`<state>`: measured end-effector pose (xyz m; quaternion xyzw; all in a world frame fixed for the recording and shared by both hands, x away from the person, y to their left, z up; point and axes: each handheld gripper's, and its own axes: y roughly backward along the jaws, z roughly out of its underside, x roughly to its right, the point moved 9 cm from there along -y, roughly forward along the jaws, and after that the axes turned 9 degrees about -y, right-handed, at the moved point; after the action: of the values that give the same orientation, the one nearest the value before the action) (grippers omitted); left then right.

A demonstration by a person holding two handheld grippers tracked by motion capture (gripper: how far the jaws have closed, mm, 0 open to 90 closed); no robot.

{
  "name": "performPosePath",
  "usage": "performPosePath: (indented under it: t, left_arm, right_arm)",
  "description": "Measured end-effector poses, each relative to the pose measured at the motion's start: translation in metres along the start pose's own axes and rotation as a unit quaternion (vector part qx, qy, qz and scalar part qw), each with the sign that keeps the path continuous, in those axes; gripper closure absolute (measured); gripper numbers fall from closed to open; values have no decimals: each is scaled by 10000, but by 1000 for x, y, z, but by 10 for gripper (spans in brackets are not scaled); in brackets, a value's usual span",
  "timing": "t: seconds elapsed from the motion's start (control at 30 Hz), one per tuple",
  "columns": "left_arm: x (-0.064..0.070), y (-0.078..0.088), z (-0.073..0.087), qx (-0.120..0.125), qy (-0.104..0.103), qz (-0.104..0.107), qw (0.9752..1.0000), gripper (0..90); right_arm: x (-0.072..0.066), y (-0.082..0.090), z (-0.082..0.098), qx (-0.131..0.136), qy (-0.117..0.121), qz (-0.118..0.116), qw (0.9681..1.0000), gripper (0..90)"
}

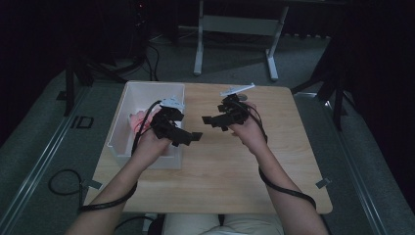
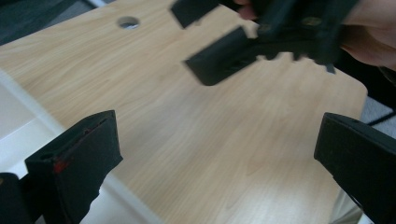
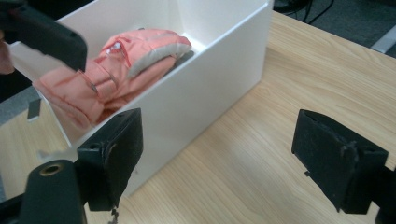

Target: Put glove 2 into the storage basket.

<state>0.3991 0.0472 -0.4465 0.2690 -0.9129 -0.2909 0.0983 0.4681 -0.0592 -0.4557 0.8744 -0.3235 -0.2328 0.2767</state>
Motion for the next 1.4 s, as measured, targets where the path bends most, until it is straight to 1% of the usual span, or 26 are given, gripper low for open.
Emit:
performPosePath:
  t: [0.03, 0.13, 0.2, 0.27, 0.3, 0.33, 0.37, 0.47, 0.5, 0.53, 0.6, 0.63, 0.67, 0.7, 0.77, 0.83, 0.87, 0.93, 0.97, 1.0, 1.03, 1.1, 1.13, 1.17, 1.27, 1.4]
  left_arm:
    - [12, -6, -2, -33, -134, 73, 9999, 1]
    - [27, -16, -6, -29, -264, 206, 9994, 1]
    - [35, -22, -7, -69, -386, 212, 9990, 1]
    - [44, -29, -6, -124, -490, 273, 9983, 1]
    - [44, -29, -6, -124, -490, 273, 9983, 1]
    - [48, -33, -6, -146, -538, 302, 9980, 1]
    - [57, -40, -4, -168, -565, 445, 9973, 1]
    - [69, -50, 1, -225, -546, 708, 9957, 1]
    - [69, -50, 1, -225, -546, 708, 9957, 1]
    - [71, -53, 3, -235, -556, 721, 9956, 1]
    - [78, -63, 11, -273, -564, 790, 9949, 1]
    - [78, -63, 11, -273, -564, 790, 9949, 1]
    - [82, -70, 16, -304, -562, 843, 9944, 1]
    - [82, -70, 16, -304, -562, 843, 9944, 1]
    - [86, -79, 24, -364, -575, 910, 9935, 1]
    - [87, -82, 26, -373, -577, 911, 9935, 1]
    - [89, -85, 29, -353, -573, 919, 9935, 1]
    - [92, -93, 37, -395, -586, 909, 9933, 1]
    - [92, -93, 37, -395, -586, 909, 9933, 1]
    - [93, -96, 40, -412, -619, 886, 9933, 1]
    - [96, -101, 46, -459, -732, 895, 9922, 1]
    - [97, -103, 49, -466, -728, 901, 9922, 1]
    - [100, -108, 54, -488, -735, 943, 9916, 1]
    - [100, -108, 54, -488, -735, 943, 9916, 1]
    - [104, -117, 65, -549, -801, 954, 9907, 1]
    - [106, -122, 72, -574, -803, 981, 9903, 1]
  right_arm:
    - [2, 2, 2, 3, -8, 10, 10000, 163]
    - [7, 8, 11, 17, 9, 30, 10000, 163]
    - [9, 11, 17, 14, -4, 5, 10000, 163]
    - [12, 13, 24, 7, 33, 5, 10000, 162]
    - [12, 13, 24, 7, 33, 5, 10000, 162]
    - [13, 13, 29, -29, 59, 7, 10000, 162]
    - [17, 14, 38, -69, 85, 10, 9999, 162]
    - [24, 16, 51, -75, 56, 5, 10000, 162]
    - [24, 16, 51, -75, 56, 5, 10000, 162]
    - [27, 17, 61, -117, 11, -13, 9999, 162]
    - [31, 17, 70, -146, 37, 14, 9999, 162]
    - [31, 17, 70, -146, 37, 14, 9999, 162]
    - [34, 16, 80, -215, 72, 17, 9997, 161]
    - [37, 16, 84, -237, 71, 36, 9997, 161]
    - [39, 15, 92, -255, 35, -9, 9997, 161]
    - [41, 15, 96, -256, 23, -6, 9997, 161]
    - [43, 15, 103, -248, 31, 19, 9997, 161]
    - [45, 15, 110, -255, 33, 18, 9997, 161]
    - [45, 15, 110, -255, 33, 18, 9997, 161]
    - [46, 15, 117, -267, 72, 35, 9996, 161]
    - [47, 15, 121, -288, 78, 24, 9996, 161]
    - [49, 15, 129, -308, 86, 28, 9995, 161]
    - [51, 15, 132, -307, 102, 41, 9995, 161]
    - [51, 15, 132, -307, 102, 41, 9995, 161]
    - [54, 17, 144, -297, 101, 33, 9995, 161]
    - [59, 17, 153, -255, 149, 54, 9995, 161]
